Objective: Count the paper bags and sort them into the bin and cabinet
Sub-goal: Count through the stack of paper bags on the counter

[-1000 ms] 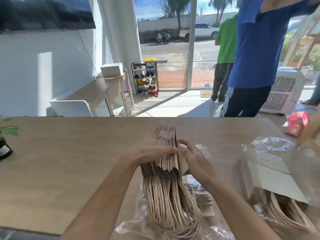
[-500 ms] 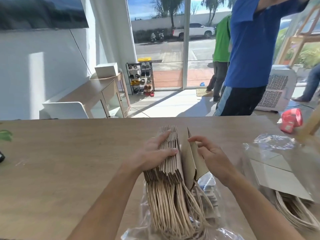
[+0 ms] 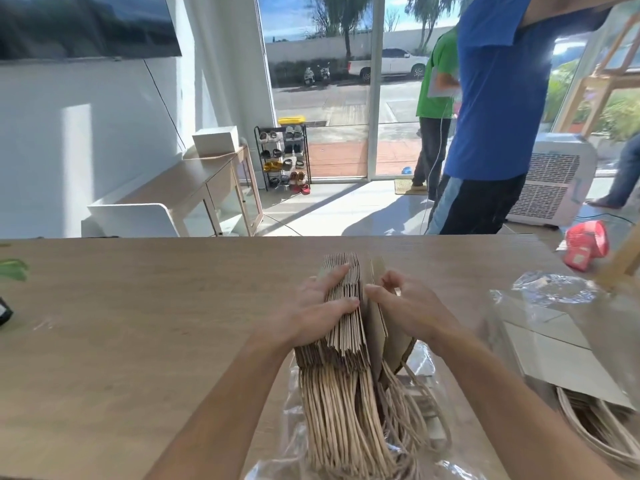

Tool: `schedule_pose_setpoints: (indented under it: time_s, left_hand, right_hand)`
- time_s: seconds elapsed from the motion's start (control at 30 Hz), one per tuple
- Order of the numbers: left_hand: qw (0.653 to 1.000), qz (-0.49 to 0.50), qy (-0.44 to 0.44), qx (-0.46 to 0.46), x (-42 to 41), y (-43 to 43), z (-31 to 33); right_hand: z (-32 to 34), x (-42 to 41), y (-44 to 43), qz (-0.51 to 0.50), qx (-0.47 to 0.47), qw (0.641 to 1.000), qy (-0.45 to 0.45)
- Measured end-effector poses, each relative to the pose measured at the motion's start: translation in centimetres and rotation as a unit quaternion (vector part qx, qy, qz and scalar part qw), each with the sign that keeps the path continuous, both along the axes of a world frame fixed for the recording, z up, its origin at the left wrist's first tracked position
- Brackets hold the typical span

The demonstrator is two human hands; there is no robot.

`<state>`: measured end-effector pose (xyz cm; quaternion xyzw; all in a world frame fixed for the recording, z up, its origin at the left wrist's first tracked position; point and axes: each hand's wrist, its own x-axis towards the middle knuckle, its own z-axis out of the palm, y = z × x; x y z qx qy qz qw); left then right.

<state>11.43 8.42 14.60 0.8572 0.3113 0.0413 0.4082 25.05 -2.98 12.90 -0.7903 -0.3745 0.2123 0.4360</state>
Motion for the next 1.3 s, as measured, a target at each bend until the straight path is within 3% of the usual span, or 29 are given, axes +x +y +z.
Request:
schedule_pose_setpoints:
  time_s: [0.2,0.43,0.8,1.3]
  left_hand:
    - [1.000,0.006,-0.008,-0.012,-0.1,0.3,-0.2]
    - [1.000,0.000,-0.023,-0.012,0.0,0.3,-0.4]
    - [0.999,-0.001,-0.029,-0.016,-0.2,0.5,-0.5]
    - [0.999,0.007,-0.038,-0.024,0.1,1.1,-1.6]
  right_hand:
    - [-0.5,0.3,-0.3,-0.018,0.036,0.999,0.023]
    - [-0.6,0.4,-0.3,-0.015,-0.001,0.999,0.031]
    - [-0.8,0.3,0.0,-0.026,0.026,0.999,0.013]
    - [-1.4,0.3,0.9,-0.006,-0.007,1.000,-0.013]
